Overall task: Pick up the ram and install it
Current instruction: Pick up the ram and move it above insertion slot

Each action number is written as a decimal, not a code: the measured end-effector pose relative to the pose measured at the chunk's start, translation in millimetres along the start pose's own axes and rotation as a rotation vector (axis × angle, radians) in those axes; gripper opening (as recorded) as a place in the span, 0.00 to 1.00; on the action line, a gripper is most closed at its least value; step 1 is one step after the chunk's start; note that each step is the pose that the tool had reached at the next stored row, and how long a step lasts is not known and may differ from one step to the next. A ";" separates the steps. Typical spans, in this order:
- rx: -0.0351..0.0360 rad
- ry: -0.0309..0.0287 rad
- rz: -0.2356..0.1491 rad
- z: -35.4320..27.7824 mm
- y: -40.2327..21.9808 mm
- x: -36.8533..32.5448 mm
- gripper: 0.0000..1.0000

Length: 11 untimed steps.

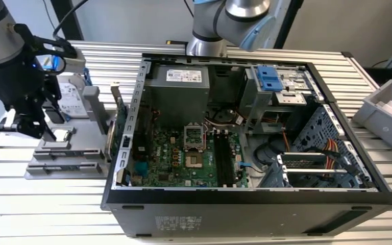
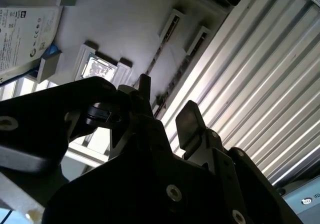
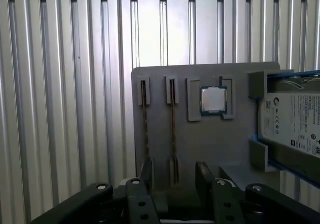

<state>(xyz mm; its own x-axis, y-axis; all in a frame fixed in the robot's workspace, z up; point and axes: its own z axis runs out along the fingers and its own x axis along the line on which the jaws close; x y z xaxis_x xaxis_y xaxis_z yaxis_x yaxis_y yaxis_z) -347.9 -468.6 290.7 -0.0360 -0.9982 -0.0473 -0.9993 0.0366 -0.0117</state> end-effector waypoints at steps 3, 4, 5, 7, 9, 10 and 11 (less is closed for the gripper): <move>0.0000 0.0000 0.000 5.4 0.7 0.6 1.00; 0.0001 -0.0001 0.000 7.3 0.9 0.9 1.00; 0.0001 0.0000 0.000 9.1 1.1 1.2 1.00; 0.0000 0.0000 0.000 12.7 1.5 1.8 1.00; -0.0004 0.0001 0.000 16.1 1.5 3.4 1.00; -0.0002 -0.0001 0.000 18.1 1.4 4.2 1.00; -0.0002 -0.0001 0.000 19.9 1.4 4.9 1.00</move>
<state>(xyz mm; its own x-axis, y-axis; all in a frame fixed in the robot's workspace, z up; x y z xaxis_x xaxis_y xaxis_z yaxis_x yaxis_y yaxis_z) -349.2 -472.5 270.6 -0.0360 -0.9982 -0.0474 -0.9993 0.0366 -0.0115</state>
